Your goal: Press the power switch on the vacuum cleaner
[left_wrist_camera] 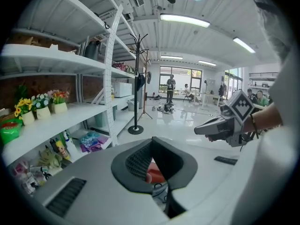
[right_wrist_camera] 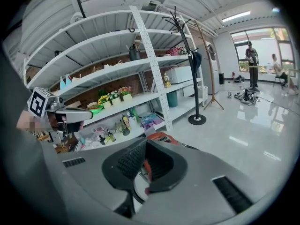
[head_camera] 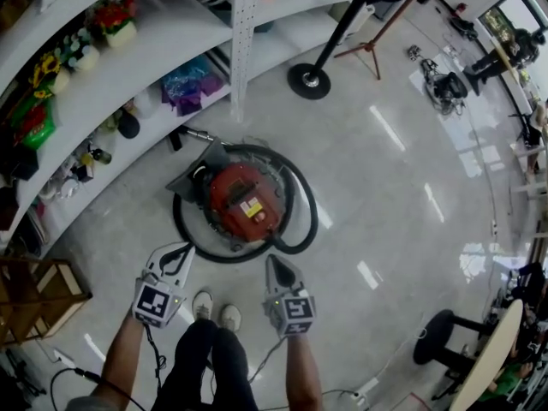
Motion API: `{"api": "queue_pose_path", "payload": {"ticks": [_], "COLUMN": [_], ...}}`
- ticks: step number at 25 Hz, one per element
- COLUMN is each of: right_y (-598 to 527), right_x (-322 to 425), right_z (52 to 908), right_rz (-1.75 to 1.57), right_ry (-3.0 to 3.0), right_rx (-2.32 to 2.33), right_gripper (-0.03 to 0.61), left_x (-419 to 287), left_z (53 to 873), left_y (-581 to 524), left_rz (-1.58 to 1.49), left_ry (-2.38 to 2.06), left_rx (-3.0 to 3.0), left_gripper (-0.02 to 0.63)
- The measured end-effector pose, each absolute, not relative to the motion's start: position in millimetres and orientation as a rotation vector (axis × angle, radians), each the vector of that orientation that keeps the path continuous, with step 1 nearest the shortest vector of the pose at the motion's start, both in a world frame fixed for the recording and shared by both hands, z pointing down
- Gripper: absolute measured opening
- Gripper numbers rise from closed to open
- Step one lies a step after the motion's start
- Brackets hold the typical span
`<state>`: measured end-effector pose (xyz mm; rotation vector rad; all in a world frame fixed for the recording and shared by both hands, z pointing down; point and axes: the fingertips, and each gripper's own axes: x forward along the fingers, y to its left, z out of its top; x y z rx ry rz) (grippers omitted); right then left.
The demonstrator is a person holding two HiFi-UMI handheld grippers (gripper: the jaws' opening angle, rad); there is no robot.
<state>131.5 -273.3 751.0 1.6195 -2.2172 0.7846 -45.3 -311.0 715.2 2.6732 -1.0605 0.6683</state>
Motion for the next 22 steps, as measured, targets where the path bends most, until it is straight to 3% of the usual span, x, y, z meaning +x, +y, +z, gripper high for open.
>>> {"api": "queue_pose_path", "payload": {"ticks": [22], "right_y": [-306], "right_x": [123], "right_z": [880], "right_rz": [0.837], "right_ry": [-2.172], "right_rx": [1.556], "right_gripper": [0.012], "left_x": [-52], "left_z": [828], "left_y": [-308], "left_rz": [0.677], "left_ry": [-1.015], "left_rx": [2.582], "left_gripper": [0.008]}}
